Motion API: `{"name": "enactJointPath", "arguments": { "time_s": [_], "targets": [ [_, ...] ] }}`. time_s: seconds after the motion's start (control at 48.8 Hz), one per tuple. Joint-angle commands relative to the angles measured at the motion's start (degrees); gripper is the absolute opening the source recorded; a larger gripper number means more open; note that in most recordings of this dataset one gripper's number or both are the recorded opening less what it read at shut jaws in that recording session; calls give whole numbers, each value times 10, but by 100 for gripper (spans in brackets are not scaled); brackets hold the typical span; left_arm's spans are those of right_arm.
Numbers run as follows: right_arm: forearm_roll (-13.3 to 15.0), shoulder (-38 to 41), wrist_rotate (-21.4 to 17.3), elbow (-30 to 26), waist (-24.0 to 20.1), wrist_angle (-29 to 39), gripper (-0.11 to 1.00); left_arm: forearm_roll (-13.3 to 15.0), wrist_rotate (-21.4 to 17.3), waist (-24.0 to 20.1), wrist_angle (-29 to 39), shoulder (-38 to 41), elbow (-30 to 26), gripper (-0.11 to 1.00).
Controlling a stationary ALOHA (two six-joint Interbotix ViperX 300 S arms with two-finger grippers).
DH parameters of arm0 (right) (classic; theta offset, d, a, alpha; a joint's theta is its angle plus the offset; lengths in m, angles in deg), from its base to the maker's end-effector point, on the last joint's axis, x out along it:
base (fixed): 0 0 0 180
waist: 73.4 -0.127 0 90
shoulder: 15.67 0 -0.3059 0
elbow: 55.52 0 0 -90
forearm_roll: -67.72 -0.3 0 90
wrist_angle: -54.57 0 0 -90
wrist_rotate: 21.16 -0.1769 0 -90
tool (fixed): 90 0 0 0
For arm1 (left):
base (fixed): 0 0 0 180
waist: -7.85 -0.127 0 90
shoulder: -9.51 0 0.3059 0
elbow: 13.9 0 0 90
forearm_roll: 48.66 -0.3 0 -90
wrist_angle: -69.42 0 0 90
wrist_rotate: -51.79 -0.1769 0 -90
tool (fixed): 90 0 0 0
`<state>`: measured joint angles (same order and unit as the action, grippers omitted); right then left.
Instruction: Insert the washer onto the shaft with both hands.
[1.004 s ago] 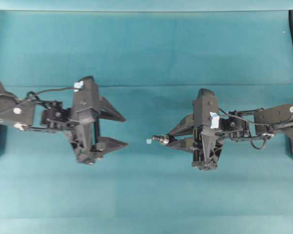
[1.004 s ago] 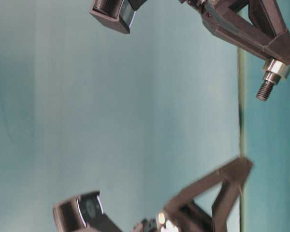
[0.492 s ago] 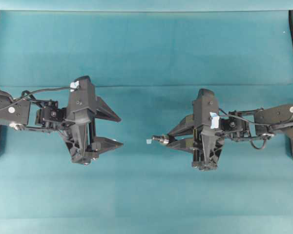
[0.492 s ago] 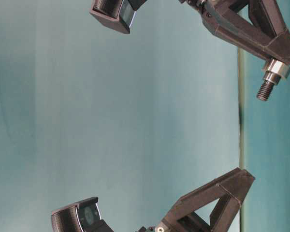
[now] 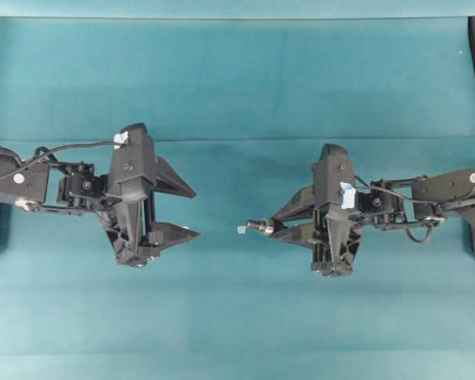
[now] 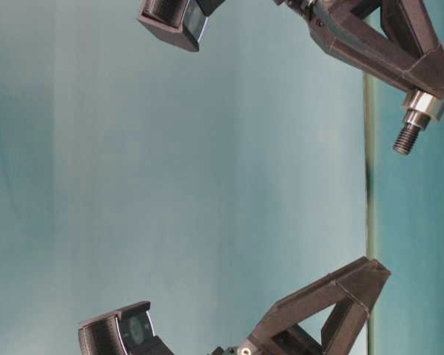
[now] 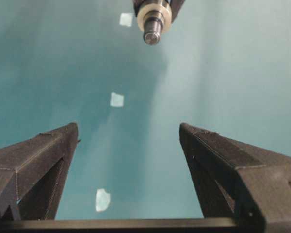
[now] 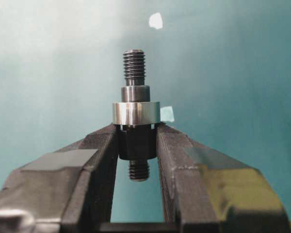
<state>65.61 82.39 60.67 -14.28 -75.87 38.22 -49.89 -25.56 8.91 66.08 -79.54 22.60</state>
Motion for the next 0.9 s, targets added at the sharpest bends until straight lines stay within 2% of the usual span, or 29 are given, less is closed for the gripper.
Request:
{"name": "enactJointPath", "arguments": {
  "time_s": [0.0, 0.881],
  "targets": [
    [1, -5, 3, -4, -2, -4, 0, 0, -3, 1, -3, -10, -6, 91],
    [1, -6, 1, -1, -11, -4, 0, 0, -4, 2, -3, -9, -7, 91]
  ]
}}
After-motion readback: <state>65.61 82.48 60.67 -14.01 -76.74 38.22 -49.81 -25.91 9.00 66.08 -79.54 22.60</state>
